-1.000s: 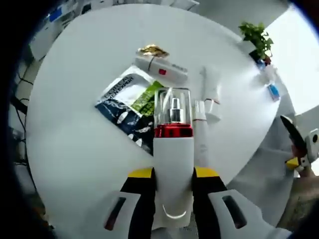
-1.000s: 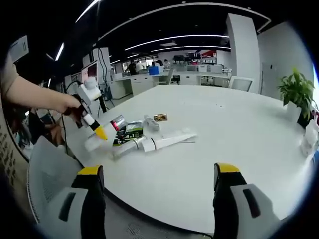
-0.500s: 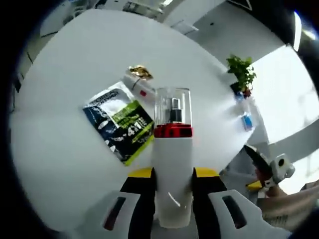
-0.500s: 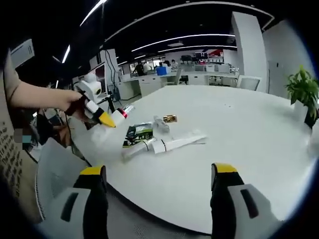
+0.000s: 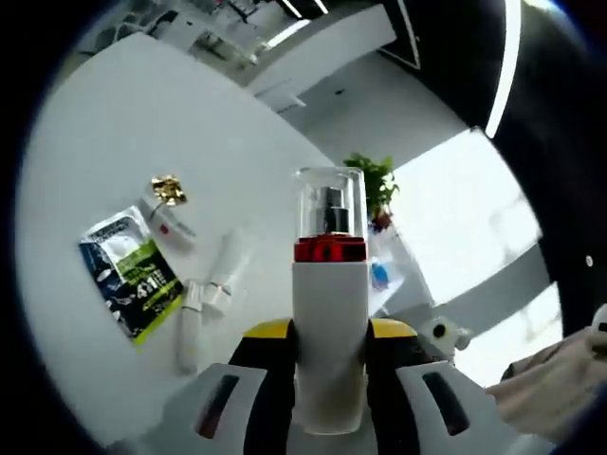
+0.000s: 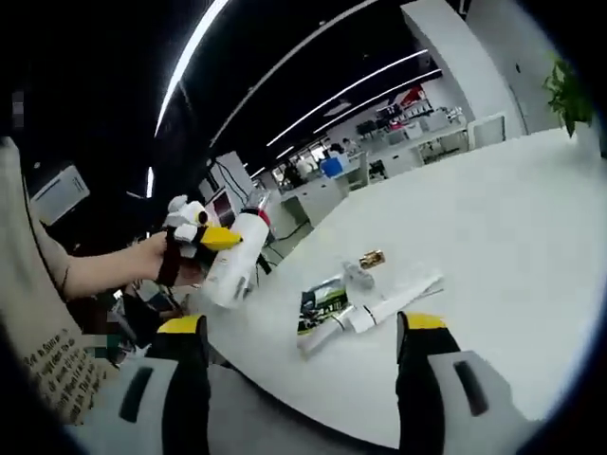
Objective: Arrange the skincare products in the storage area until every visible bottle or jar stands upright without overlapping.
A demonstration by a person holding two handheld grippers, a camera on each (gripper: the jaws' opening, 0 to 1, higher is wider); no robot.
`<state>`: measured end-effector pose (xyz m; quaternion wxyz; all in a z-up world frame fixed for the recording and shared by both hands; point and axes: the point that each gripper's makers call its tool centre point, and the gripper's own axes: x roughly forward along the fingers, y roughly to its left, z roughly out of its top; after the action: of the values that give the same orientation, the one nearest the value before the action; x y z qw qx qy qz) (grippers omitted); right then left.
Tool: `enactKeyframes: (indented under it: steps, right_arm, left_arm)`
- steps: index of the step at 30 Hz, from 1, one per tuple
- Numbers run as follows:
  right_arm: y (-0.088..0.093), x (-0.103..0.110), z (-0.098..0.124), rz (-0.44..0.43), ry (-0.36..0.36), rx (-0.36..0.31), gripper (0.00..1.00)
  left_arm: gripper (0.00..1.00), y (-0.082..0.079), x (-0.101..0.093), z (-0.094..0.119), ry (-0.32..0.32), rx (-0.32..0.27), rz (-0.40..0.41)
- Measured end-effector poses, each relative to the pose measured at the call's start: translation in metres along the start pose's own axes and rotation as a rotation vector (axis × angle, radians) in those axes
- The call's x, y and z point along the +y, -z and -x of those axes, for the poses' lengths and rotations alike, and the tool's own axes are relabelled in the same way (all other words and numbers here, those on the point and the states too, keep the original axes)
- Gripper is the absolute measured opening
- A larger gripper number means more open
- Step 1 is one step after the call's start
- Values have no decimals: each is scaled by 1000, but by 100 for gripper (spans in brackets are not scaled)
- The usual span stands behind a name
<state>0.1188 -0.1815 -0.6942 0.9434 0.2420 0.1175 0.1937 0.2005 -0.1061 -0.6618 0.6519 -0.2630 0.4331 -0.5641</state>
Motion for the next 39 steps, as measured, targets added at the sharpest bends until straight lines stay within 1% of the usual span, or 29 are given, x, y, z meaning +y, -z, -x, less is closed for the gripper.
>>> enactKeyframes:
  steps: [1,3,4,5,6,8,10,13,15,17,18,19,20,22,25,27,29,31,34,38,39]
  right_arm:
    - [-7,4,-1,-10,-18,-17,81]
    - [-26,16,-2,-44,-73,-65,81]
    - [-37,22,-3,-76,-100,-89,80]
    - [-44,25,-4,-93,-116,-101,77]
    - [-51,29,-4,-88,-144,-103,76]
    - [-63,35,-6,-73,-165,-110,72]
    - [-77,45,-7,-63,-212,-120,70]
    - [-98,57,-9,-97,-267,-143,70]
    - [-115,64,-10,-119,-307,-167,68]
    - [-125,68,-11,-121,-324,-163,62]
    - [-128,70,-11,-106,-338,-160,58]
    - [-132,68,-13,-104,-338,-154,52]
    - [-134,67,-14,-107,-337,-149,48]
    - [-140,63,-16,-139,-350,-146,44]
    - [-149,72,-15,-165,-410,-158,45]
    - [-148,80,-13,-148,-456,-127,45]
    - [-141,88,-12,-112,-495,-75,44]
    - [-134,94,-11,-102,-527,-31,44]
    - [-133,104,-11,-131,-581,-9,43]
    - [-129,112,-12,-97,-618,18,34]
    - [-128,112,-13,-83,-610,26,33]
  left_arm:
    - [24,-3,-11,0,30,-8,-23]
    - [24,-6,-27,-1,69,-15,-42]
    - [24,-8,-38,-1,99,-20,-67]
    - [24,-10,-45,-1,119,-24,-89]
    - [24,-11,-55,-1,144,-26,-114]
    - [24,-13,-71,-3,185,-29,-153]
    - [24,-13,-83,-4,218,-28,-170]
    - [24,-12,-99,-8,262,-30,-177]
    - [24,-11,-107,-11,283,-33,-186]
    - [24,-10,-114,-14,307,-30,-187]
    - [24,-9,-117,-15,319,-28,-186]
    - [24,-8,-120,-17,333,-25,-183]
    - [24,-8,-122,-18,340,-23,-180]
    - [24,-6,-126,-22,353,-17,-178]
    - [24,0,-129,-26,363,7,-197]
    - [24,5,-131,-29,368,31,-209]
    - [24,12,-135,-30,385,60,-221]
    - [24,17,-139,-30,403,80,-226]
    - [24,22,-144,-31,422,103,-239]
    - [24,27,-147,-33,428,125,-253]
    - [24,28,-148,-32,431,127,-258]
